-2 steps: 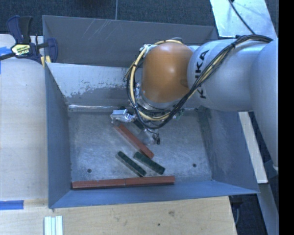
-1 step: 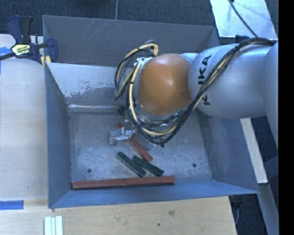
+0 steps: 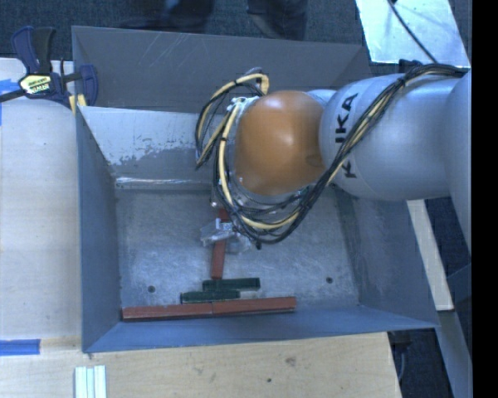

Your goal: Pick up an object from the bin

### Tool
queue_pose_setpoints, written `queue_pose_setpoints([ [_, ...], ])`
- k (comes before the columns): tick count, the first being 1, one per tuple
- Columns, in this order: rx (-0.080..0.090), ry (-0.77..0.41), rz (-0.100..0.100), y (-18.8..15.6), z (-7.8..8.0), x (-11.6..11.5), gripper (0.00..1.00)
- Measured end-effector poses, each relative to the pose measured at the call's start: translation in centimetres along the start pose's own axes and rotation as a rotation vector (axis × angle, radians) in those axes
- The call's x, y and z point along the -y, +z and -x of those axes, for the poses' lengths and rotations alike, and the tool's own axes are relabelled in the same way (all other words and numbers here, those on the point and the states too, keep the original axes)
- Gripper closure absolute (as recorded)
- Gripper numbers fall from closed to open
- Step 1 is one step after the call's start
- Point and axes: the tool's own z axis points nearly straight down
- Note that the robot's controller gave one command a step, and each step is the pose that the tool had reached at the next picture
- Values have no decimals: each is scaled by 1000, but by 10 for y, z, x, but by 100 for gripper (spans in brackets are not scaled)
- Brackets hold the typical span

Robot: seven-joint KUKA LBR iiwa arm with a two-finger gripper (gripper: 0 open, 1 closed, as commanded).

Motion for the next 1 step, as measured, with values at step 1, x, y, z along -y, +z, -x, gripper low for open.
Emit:
queue_pose_setpoints([
  [1, 2, -102, -9, -129, 2, -17, 100],
])
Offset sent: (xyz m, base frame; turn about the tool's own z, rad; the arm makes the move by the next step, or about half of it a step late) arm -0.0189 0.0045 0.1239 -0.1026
